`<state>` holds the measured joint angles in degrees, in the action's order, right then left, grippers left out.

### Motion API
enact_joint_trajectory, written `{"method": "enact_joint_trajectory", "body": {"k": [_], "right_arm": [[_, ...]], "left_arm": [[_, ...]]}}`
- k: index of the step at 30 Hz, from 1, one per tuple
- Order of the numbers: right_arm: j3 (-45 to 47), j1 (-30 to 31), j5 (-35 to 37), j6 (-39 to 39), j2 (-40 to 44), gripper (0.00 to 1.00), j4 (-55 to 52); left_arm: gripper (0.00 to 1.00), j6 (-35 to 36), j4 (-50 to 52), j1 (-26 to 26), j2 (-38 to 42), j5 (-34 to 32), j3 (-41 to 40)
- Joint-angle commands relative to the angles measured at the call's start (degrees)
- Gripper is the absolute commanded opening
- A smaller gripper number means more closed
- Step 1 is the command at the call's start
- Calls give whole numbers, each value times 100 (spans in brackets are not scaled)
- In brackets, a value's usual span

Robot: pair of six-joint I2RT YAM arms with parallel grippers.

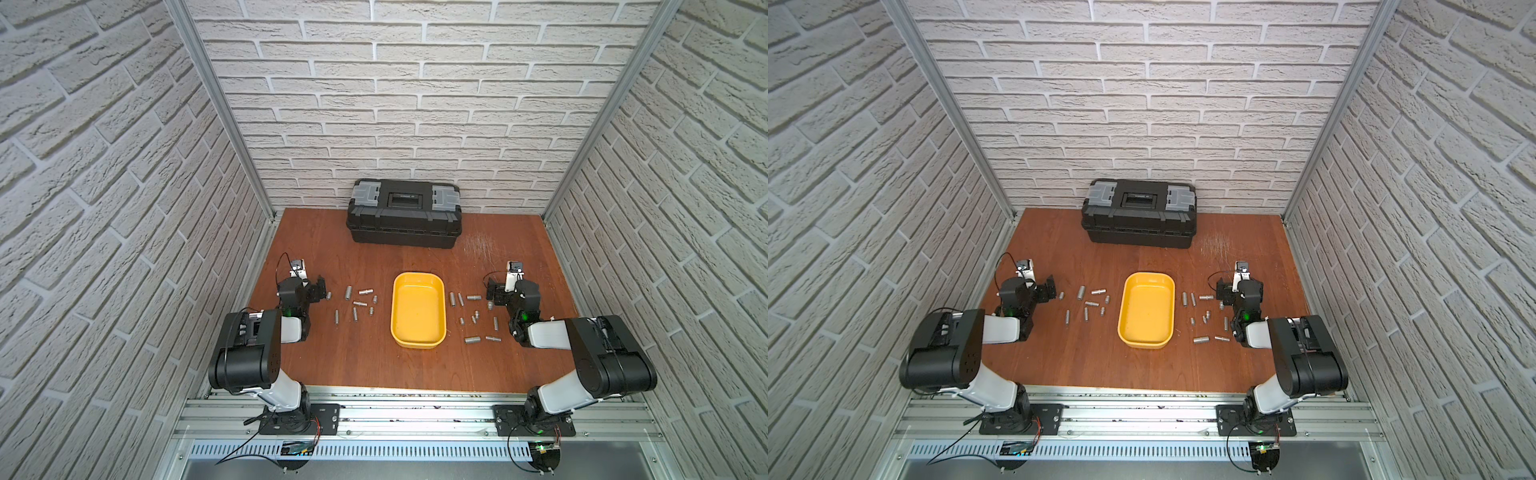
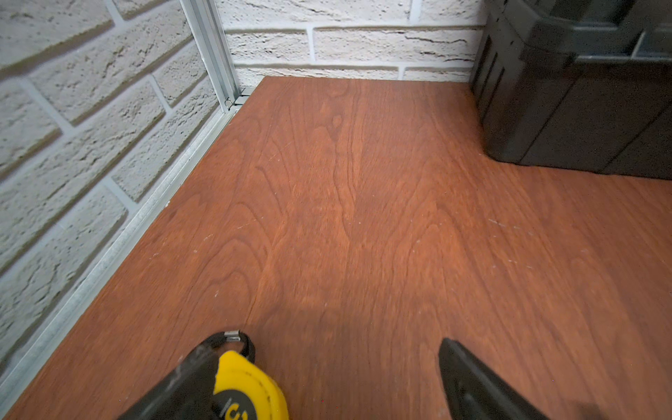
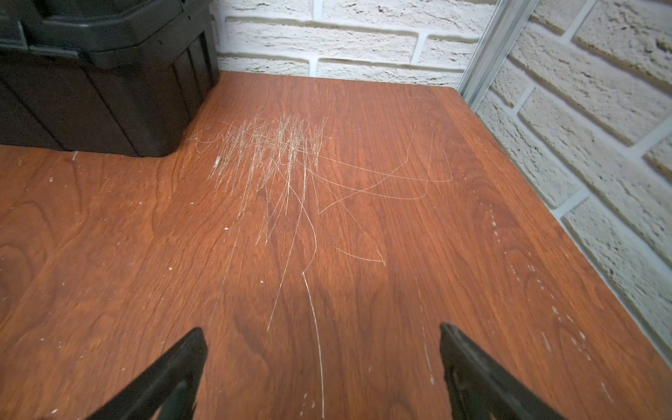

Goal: Take out the socket from the storage box
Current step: Reset both arms

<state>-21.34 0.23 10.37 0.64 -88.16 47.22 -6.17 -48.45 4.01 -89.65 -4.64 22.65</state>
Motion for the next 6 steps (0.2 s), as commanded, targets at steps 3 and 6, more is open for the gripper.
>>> {"method": "enact_joint_trajectory", "body": {"k": [3,6], "right_arm": [[-98,12,-24,15,147,99,120],[-98,8,-26,15,144,99,119]], "left_arm": [[98,28,-298,4,-8,69,-28],[98,27,-306,3,-1,64,-33]]}}
